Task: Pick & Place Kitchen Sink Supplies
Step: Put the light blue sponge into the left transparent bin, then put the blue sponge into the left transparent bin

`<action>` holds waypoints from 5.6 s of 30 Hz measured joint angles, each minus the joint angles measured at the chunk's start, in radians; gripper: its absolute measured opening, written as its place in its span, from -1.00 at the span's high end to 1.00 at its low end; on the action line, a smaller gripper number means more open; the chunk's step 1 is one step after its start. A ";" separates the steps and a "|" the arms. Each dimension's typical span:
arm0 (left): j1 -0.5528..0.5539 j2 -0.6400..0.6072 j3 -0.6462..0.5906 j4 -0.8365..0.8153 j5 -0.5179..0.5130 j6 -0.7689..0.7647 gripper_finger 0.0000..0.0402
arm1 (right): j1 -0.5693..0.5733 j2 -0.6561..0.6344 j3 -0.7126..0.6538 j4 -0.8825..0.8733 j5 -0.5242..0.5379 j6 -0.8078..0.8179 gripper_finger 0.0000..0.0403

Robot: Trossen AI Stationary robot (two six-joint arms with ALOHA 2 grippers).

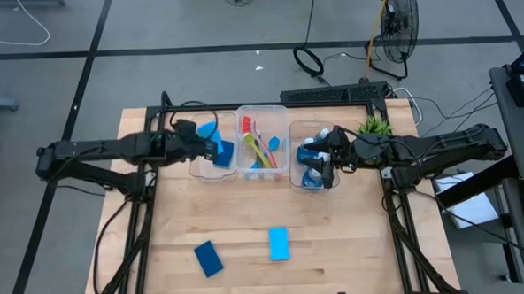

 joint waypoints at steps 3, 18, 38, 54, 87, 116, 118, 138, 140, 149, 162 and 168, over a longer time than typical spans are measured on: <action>0.070 0.033 0.032 -0.068 0.065 0.031 0.99 | 0.000 0.000 0.000 0.000 0.000 0.000 -0.05; 0.302 0.137 0.033 -0.064 0.280 0.162 0.99 | 0.000 0.000 0.000 0.000 0.001 0.000 -0.05; 0.495 0.273 -0.122 0.164 0.396 0.304 0.99 | 0.000 0.000 0.000 -0.007 0.001 0.000 -0.05; 0.492 0.316 -0.208 0.298 0.422 0.317 0.99 | 0.000 0.000 0.000 -0.006 0.001 0.025 -0.05; 0.497 0.269 -0.208 0.355 0.522 0.349 -0.04 | 0.000 0.000 0.000 -0.006 0.001 0.026 -0.05; -0.185 -0.252 -0.207 0.247 0.609 -0.462 -0.17 | 0.000 0.000 0.000 -0.006 -0.002 0.023 -0.05; -0.254 -0.243 -0.207 0.246 0.564 -0.534 -0.17 | 0.000 0.000 0.000 -0.006 -0.002 0.019 -0.05; -0.739 0.091 -0.207 0.165 0.399 -1.323 -0.17 | 0.000 0.000 0.000 -0.006 -0.002 0.019 -0.05; -0.764 0.142 -0.207 0.166 0.417 -1.372 -0.17 | 0.000 0.000 0.000 -0.006 -0.002 0.019 -0.05; -0.842 0.347 -0.207 0.253 0.566 -1.501 -0.17 | 0.000 0.000 0.000 -0.006 -0.003 0.019 -0.05; -0.850 0.535 -0.205 0.475 0.573 -1.501 -0.17 | 0.000 0.000 0.000 -0.006 -0.003 0.025 -0.05; -0.853 0.563 -0.202 0.452 0.557 -1.482 -0.17 | 0.000 0.000 0.000 -0.006 -0.003 0.026 -0.05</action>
